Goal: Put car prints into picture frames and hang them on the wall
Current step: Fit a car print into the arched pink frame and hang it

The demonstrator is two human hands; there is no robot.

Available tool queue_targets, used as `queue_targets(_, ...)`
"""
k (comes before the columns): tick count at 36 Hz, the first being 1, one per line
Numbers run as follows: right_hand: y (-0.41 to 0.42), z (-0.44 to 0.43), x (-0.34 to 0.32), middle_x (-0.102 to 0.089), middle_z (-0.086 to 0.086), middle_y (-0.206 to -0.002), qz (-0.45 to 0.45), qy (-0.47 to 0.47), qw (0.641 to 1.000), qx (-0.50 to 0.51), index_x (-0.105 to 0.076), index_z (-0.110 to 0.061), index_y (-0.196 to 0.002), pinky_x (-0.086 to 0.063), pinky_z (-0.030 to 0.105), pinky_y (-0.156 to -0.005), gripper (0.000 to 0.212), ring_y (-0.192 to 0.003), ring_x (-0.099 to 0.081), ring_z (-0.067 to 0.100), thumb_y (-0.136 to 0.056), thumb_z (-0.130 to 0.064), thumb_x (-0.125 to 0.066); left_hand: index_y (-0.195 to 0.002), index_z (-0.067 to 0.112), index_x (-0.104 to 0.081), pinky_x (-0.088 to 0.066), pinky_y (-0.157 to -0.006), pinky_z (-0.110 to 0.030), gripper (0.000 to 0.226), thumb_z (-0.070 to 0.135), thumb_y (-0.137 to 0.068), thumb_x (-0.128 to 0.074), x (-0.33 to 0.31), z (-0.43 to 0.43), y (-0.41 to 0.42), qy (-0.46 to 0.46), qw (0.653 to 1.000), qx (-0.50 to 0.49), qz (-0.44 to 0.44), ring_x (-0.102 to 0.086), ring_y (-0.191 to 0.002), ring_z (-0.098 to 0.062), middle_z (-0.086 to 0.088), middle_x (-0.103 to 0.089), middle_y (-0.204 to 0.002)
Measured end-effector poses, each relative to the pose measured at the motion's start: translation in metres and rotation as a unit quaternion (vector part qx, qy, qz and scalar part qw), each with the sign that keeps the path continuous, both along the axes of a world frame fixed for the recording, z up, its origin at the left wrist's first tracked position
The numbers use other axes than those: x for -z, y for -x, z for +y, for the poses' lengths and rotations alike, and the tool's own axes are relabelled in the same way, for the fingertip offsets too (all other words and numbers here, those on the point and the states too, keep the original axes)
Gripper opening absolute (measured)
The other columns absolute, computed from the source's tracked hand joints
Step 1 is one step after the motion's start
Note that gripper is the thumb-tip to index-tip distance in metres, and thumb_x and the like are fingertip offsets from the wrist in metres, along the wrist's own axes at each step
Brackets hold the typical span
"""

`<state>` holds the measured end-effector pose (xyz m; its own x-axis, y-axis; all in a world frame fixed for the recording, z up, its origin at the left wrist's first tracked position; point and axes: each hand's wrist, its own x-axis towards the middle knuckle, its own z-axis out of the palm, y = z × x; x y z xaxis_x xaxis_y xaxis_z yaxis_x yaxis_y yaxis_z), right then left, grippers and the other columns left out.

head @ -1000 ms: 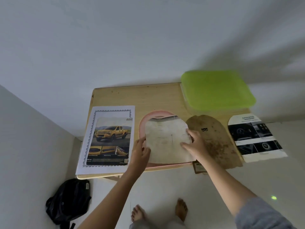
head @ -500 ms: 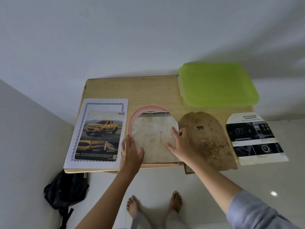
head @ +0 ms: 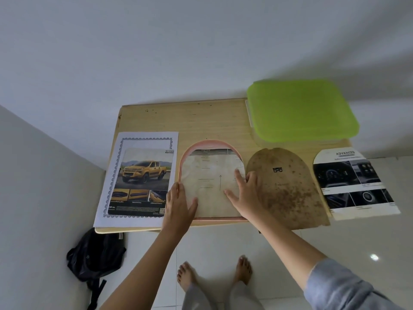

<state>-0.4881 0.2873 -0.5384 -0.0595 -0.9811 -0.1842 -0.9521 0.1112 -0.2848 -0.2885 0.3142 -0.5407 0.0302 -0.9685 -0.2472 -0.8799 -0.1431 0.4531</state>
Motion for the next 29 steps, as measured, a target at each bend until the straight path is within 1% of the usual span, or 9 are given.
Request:
queue_targets(3, -0.004, -0.001, -0.001, -0.033, 0.009, -0.118, 0.025, -0.003, 1.0, 0.007, -0.021, -0.027, -0.143, -0.038, 0.031, -0.079, 0.07, -0.107, -0.033, 0.024, -0.086, -0.061, -0.041, -0.145, 0.006, -0.017, -0.036, -0.105, -0.041, 0.067, 0.043, -0.094, -0.042, 0.001, 0.001, -0.003, 0.012, 1.0, 0.014, -0.005, -0.024, -0.132, -0.024, -0.008, -0.02, -0.146)
queue_targets(8, -0.007, -0.004, -0.004, -0.035, 0.008, -0.116, 0.049, 0.007, 0.999, 0.008, -0.024, -0.027, -0.142, -0.039, 0.031, -0.078, 0.069, -0.104, -0.034, 0.023, -0.085, -0.063, -0.041, -0.145, 0.006, -0.015, -0.037, -0.105, -0.044, 0.071, 0.045, -0.094, -0.043, 0.004, 0.002, -0.008, 0.016, 0.999, 0.031, -0.001, -0.023, -0.134, -0.027, -0.009, -0.018, -0.148)
queue_targets(10, -0.009, -0.003, -0.006, -0.037, 0.009, -0.114, 0.038, 0.018, 0.999, 0.011, -0.03, -0.024, -0.14, -0.039, 0.033, -0.079, 0.068, -0.104, -0.036, 0.025, -0.085, -0.059, -0.046, -0.146, 0.007, -0.014, -0.035, -0.107, -0.045, 0.072, 0.046, -0.093, -0.042, 0.005, 0.002, -0.009, 0.016, 0.999, 0.036, -0.001, -0.019, -0.137, -0.026, -0.009, -0.015, -0.15)
queue_targets(13, -0.015, 0.004, -0.005, -0.048, 0.013, -0.109, -0.023, 0.071, 0.997, 0.002, -0.049, -0.016, -0.128, -0.045, 0.041, -0.078, 0.058, -0.101, -0.045, 0.031, -0.079, -0.044, -0.063, -0.147, 0.01, -0.01, -0.032, -0.109, -0.047, 0.075, 0.05, -0.092, -0.042, 0.007, 0.001, -0.011, 0.017, 0.999, 0.046, 0.005, -0.009, -0.141, -0.027, -0.008, -0.008, -0.154)
queue_targets(15, -0.019, 0.01, 0.001, -0.053, 0.014, -0.113, -0.042, 0.099, 0.994, -0.022, -0.055, -0.016, -0.122, -0.048, 0.043, -0.078, 0.052, -0.104, -0.05, 0.033, -0.076, -0.035, -0.069, -0.148, 0.013, -0.008, -0.03, -0.109, -0.048, 0.078, 0.054, -0.09, -0.041, 0.007, 0.0, -0.011, 0.01, 0.999, 0.051, 0.015, -0.004, -0.143, -0.027, -0.008, -0.003, -0.155)
queue_targets(18, -0.024, 0.018, 0.006, -0.05, 0.014, -0.125, -0.053, 0.086, 0.993, -0.066, -0.055, -0.017, -0.121, -0.045, 0.046, -0.09, 0.047, -0.116, -0.046, 0.034, -0.079, -0.034, -0.064, -0.148, 0.017, -0.003, -0.028, -0.109, -0.05, 0.084, 0.059, -0.087, -0.041, 0.009, -0.002, -0.011, -0.002, 0.998, 0.06, 0.017, 0.002, -0.144, -0.027, -0.006, 0.003, -0.156)
queue_targets(21, -0.027, 0.021, 0.008, -0.047, 0.015, -0.131, -0.038, 0.085, 0.993, -0.072, -0.053, -0.015, -0.124, -0.039, 0.044, -0.099, 0.046, -0.122, -0.043, 0.034, -0.083, -0.037, -0.058, -0.148, 0.019, 0.003, -0.027, -0.109, -0.05, 0.088, 0.061, -0.086, -0.042, 0.01, -0.004, -0.011, -0.017, 0.998, 0.062, 0.016, 0.007, -0.144, -0.025, -0.004, 0.009, -0.156)
queue_targets(26, -0.032, 0.016, 0.005, -0.041, 0.012, -0.138, -0.032, 0.066, 0.995, -0.064, -0.048, -0.017, -0.13, -0.033, 0.042, -0.102, 0.049, -0.129, -0.035, 0.031, -0.086, -0.039, -0.055, -0.148, 0.018, 0.003, -0.025, -0.11, -0.05, 0.085, 0.059, -0.088, -0.04, 0.008, -0.007, -0.012, -0.019, 0.998, 0.067, 0.008, 0.006, -0.144, -0.026, -0.005, 0.008, -0.156)
queue_targets(29, -0.032, 0.014, 0.007, -0.042, 0.012, -0.136, -0.038, 0.065, 0.995, -0.064, -0.05, -0.016, -0.128, -0.035, 0.045, -0.102, 0.05, -0.127, -0.035, 0.032, -0.085, -0.04, -0.056, -0.148, 0.017, 0.001, -0.027, -0.11, -0.048, 0.083, 0.058, -0.088, -0.041, 0.007, -0.009, -0.012, -0.02, 0.998, 0.065, 0.002, 0.003, -0.144, -0.027, -0.006, 0.005, -0.155)
